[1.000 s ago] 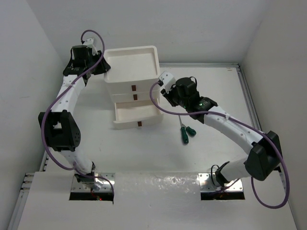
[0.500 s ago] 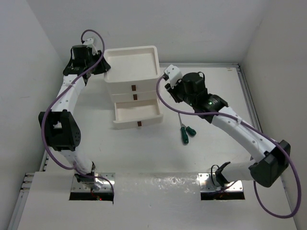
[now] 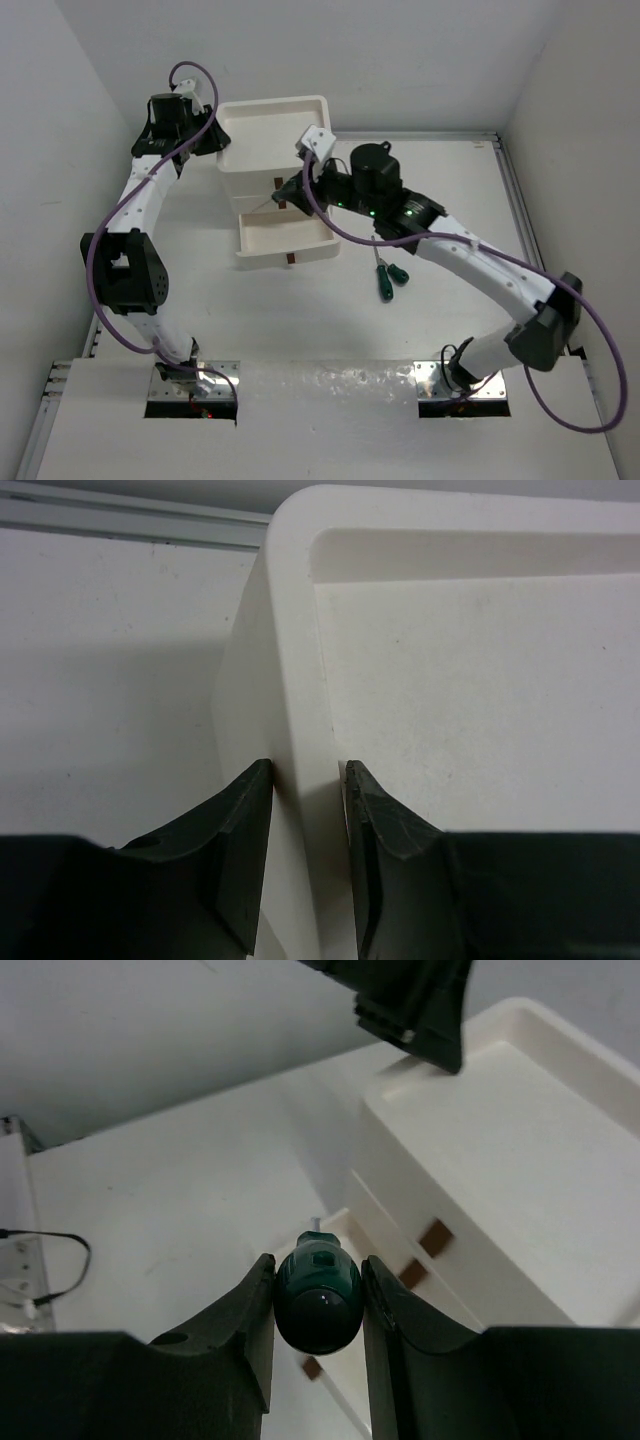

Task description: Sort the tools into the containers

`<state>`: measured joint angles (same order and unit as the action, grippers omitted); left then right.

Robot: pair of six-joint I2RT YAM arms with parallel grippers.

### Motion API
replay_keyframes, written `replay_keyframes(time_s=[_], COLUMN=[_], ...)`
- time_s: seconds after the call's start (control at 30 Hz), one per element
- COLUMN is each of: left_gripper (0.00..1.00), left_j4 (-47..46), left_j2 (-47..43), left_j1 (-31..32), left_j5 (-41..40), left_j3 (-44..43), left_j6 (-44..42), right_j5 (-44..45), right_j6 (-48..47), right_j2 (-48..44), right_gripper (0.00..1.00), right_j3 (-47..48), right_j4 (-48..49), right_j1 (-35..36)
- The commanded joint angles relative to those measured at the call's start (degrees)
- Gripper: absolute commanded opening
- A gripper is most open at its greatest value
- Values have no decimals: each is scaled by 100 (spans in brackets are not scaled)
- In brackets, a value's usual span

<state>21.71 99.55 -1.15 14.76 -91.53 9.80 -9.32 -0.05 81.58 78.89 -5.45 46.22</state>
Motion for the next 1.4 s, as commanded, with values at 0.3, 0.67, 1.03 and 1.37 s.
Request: replay_keyframes(time_s=[0.3,0.67,1.03,1.37], left_gripper=[0,0,0,0], left_j4=[500,492,483,500], left_j2=[214,249,258,197], left_j1=[62,53,62,62], left_j5=[-35,-9,0,-53], left_j3=[82,65,65,91], left_j6=[-154,-145,-145,-207], right_j5=[-737,-378,-219,-931], right_j6=[726,489,436,1341], right_j2=[1404,974,1183,1984], right_gripper=[0,0,0,0], right_j3=[223,-49,-67,-400], right_j4=[1152,1126,1055,1521], right_j1=[-34,-113,-271,-771])
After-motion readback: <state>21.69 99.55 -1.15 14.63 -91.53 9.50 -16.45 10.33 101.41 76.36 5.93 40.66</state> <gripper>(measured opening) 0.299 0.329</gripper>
